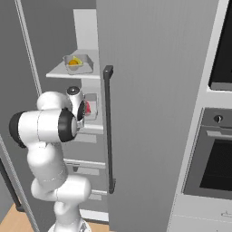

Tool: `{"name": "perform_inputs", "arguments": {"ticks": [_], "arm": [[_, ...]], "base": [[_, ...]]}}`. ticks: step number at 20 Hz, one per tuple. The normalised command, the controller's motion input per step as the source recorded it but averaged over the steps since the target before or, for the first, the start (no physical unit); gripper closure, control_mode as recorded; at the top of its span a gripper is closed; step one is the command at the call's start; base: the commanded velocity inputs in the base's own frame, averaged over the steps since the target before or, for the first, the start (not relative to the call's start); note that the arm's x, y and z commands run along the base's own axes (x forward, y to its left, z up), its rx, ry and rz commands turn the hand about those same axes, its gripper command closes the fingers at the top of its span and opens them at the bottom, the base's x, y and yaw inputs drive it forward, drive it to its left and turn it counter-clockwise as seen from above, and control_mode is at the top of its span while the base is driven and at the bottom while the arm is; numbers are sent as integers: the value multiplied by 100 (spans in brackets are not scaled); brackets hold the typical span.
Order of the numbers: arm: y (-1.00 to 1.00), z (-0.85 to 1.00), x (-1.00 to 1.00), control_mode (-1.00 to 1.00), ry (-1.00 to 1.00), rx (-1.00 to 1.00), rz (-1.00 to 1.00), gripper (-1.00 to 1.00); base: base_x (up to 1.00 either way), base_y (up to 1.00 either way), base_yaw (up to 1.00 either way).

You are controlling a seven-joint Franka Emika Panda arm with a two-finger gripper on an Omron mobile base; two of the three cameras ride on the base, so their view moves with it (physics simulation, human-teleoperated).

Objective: Take the meat container that has the steak and place it on the second highest rack of the freezer. Then take the vegetable container that has the lemon wedge and lemon and place it on the highest rack of the freezer.

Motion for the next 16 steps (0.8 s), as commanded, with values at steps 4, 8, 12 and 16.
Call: {"name": "perform_inputs", "arguments": {"ticks": [4, 8, 12, 16], "arm": [[0, -28, 65, -100, 0, -3, 0, 100], [0, -29, 69, -100, 0, -4, 0, 100], [0, -24, 68, -100, 0, -3, 0, 100], [0, -36, 22, -100, -1, -6, 0, -100]], "base": [[0, 0, 0], [0, 0, 0], [0, 0, 0], [0, 0, 0]]}}
